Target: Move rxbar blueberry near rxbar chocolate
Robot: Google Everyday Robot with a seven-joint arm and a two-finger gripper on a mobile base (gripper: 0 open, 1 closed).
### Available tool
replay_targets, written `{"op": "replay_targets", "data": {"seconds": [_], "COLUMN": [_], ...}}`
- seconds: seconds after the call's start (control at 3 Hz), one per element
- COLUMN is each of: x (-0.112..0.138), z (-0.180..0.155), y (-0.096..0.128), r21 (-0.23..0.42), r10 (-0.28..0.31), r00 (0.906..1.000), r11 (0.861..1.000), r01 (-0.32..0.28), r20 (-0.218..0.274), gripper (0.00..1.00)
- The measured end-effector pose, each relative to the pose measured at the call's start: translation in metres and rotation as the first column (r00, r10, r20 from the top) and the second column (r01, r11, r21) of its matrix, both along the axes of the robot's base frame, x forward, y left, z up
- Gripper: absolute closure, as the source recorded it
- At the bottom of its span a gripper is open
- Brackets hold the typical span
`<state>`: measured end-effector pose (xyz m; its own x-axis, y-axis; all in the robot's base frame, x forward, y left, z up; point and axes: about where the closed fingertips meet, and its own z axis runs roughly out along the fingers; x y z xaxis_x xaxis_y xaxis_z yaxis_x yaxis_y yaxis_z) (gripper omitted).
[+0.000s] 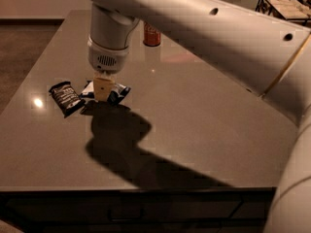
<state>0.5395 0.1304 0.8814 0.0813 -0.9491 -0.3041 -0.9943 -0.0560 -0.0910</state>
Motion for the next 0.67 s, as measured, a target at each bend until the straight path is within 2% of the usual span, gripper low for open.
{"op": "replay_targets", "data": {"seconds": [0.67], "x": [-0.0010], "z": [0.0002], "y": [0.0012], "r21": [0.001], "r10": [0.002], "r00": [1.0000], "r11": [1.000], "r01": [-0.002], "r20": [0.003], "gripper": [0.12]}}
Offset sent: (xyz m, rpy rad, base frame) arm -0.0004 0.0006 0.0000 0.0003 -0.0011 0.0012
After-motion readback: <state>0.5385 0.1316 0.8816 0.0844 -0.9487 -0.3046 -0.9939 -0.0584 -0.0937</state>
